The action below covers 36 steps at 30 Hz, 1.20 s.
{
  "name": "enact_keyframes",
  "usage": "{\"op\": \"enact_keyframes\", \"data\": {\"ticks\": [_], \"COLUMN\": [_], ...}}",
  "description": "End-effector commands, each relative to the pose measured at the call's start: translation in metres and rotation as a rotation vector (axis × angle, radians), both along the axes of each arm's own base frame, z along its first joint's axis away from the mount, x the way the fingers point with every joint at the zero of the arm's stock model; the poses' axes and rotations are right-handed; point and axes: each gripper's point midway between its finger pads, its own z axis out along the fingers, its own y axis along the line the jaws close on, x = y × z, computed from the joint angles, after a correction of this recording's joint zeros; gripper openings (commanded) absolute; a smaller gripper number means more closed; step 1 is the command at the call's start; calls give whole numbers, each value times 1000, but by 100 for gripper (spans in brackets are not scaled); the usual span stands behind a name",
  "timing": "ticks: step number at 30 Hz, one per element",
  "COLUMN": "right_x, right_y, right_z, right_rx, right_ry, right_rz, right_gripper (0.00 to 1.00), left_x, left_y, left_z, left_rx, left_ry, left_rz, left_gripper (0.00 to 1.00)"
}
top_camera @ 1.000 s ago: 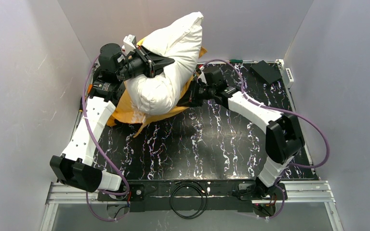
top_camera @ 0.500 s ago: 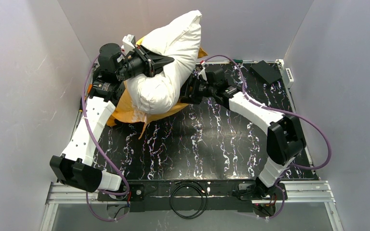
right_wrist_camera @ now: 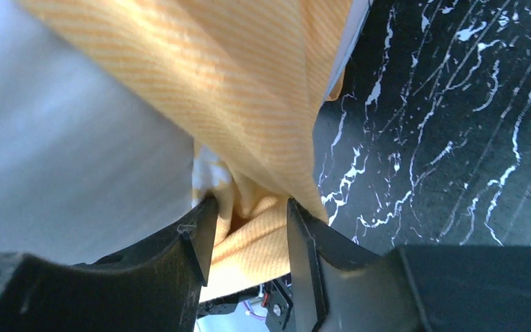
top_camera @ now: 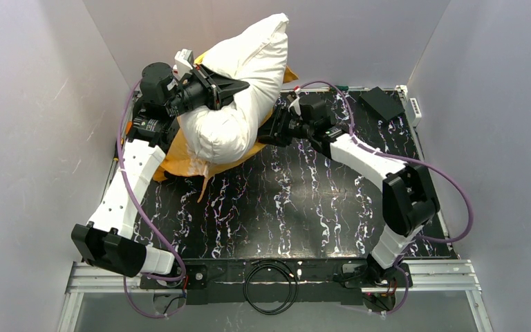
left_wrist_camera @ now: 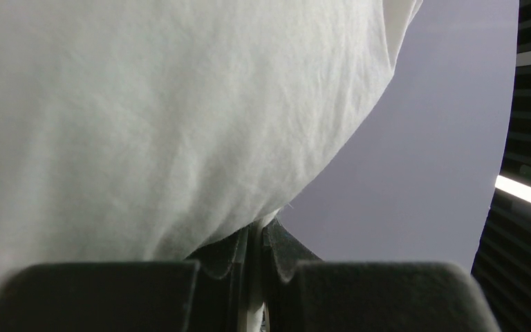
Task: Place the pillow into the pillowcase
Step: Stuff the pillow into the pillowcase.
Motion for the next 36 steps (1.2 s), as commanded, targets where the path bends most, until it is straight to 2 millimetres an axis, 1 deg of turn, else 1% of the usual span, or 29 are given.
{"op": "enact_keyframes", "data": {"ticks": [1,4,6,8,9,10,11,13,14,16,18,22,25,29,30,31,32,33,34,35,36], "right_x": [16,11,6,0,-3,-5,-7,-10,-9,-6,-1,4,4,5,7,9,10,11,10,7,4], "right_y": [16,16,9,-1,-5,-7,-8,-5,-4,0,4,11,14,26,30,33,37,41,43,44,42], "right_z": [27,36,41,52,57,60,64,70,73,78,74,48,32,27,28,29,32,38,45,52,58], "right_rx": [84,108,86,76,77,81,87,122,144,173,163,104,70,114,125,133,149,176,201,222,225], "right_ry": [-58,-56,-52,-75,-82,-88,-94,-99,-103,-110,-96,-29,-11,-13,-21,-28,-39,-57,-75,-94,-111], "right_rz": [15,29,15,2,-7,-10,-10,6,9,11,14,31,37,46,49,51,60,73,85,104,117], "right_gripper": [51,58,62,62,60,52,48,40,38,37,38,41,49,51,49,44,35,20,9,1,1], "left_x": [-28,-29,-29,-28,-28,-28,-29,-29,-30,-30,-29,-30,-29,-29,-30,-30,-30,-29,-29,-29,-29], "left_y": [15,15,16,16,16,16,16,17,16,16,16,17,17,17,17,17,17,17,17,17,17], "left_z": [57,56,55,52,51,51,51,51,52,51,49,48,45,44,45,45,44,42,40,38,34], "left_rx": [-87,-88,-87,-85,-85,-85,-85,-85,-85,-83,-82,-80,-78,-79,-79,-79,-78,-75,-72,-67,-53], "left_ry": [-158,-156,-155,-150,-147,-147,-147,-150,-152,-150,-147,-147,-144,-137,-139,-139,-139,-135,-128,-122,-115], "left_rz": [27,31,33,39,39,39,38,39,37,36,34,39,44,39,39,41,43,44,43,42,40], "left_gripper": [0,0,0,0,0,0,0,0,0,0,0,0,0,0,0,0,0,0,0,0,0]}}
